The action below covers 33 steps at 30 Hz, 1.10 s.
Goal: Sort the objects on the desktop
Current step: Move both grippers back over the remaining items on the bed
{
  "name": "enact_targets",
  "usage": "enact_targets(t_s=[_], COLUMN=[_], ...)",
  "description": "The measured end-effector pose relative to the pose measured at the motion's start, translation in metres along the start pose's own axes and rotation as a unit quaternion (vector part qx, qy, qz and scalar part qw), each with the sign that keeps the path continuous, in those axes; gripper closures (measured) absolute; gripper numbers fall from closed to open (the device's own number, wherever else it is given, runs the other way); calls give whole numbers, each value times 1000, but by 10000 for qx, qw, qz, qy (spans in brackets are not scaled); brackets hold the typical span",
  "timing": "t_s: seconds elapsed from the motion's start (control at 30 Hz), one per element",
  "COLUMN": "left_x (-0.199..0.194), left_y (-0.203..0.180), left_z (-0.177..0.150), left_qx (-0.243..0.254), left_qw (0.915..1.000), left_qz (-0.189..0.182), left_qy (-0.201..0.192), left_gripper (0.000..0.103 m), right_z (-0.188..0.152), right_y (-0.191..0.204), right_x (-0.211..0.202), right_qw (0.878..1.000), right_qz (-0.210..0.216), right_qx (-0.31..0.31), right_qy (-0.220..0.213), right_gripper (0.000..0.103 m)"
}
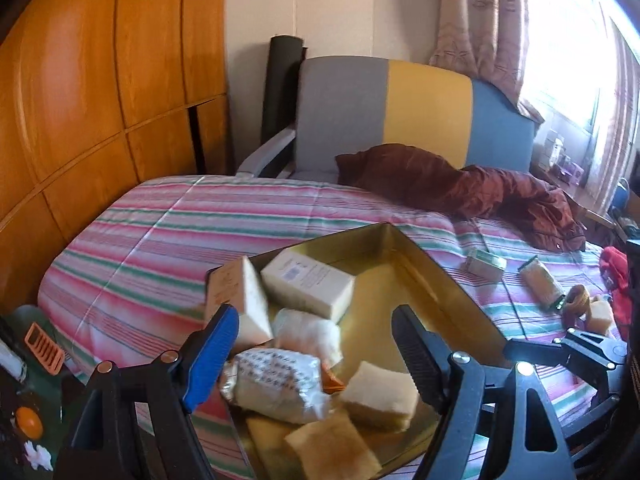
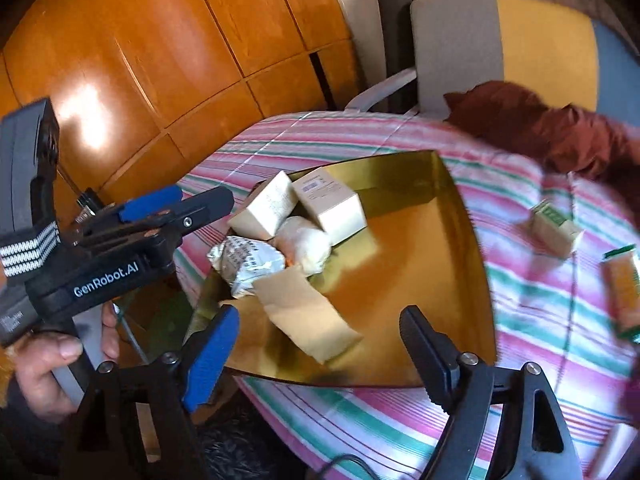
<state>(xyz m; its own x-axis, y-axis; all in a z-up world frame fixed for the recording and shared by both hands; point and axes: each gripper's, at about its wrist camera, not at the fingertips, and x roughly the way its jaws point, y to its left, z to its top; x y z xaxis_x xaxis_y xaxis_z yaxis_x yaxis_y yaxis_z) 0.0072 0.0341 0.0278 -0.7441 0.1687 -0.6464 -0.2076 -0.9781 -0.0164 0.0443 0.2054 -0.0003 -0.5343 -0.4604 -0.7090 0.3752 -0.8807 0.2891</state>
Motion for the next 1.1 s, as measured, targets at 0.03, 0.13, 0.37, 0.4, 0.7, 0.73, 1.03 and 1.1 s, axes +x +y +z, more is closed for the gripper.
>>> enact_targets(t_s=[0.03,0.13,0.37,0.4,0.7,0.73,1.03,1.1], left_x=[0,1,1,2,9,10,23,26], left_y=[-4,-14,-41,-45,-79,-83,-115,-121], left_z=[1,3,9,10,11,11,1,0], left_qx=[52,143,454,489,732,741,848,863], left_qw=[10000,9998,9986,9984,9937,9927,9841,9820], left_qz=[-4,-110,-269,-298,-822,-926,-1477,-1577], left_qy=[7,24,42,42,186,222,511,574], left_gripper=[23,23,23,23,23,23,23,23], right_z=[-1,-2,-6,-7,-21,-24,-60,-65], right_y=[-1,-8,-40,-46,-112,-121,-194,-202], right_x=[-4,-15,-41,-45,-79,-83,-114,-118], right_qw=[9999,9993,9962,9958,9844,9818,9628,9593], right_qz=[-119,-326,-783,-819,-1613,-1736,-1851,-1886], right_qx=[-60,-115,7,46,559,657,1948,2081], right_qy=[-35,-147,-391,-415,-434,-400,-292,-276], right_gripper=[19,16,13,13,13,13,17,22])
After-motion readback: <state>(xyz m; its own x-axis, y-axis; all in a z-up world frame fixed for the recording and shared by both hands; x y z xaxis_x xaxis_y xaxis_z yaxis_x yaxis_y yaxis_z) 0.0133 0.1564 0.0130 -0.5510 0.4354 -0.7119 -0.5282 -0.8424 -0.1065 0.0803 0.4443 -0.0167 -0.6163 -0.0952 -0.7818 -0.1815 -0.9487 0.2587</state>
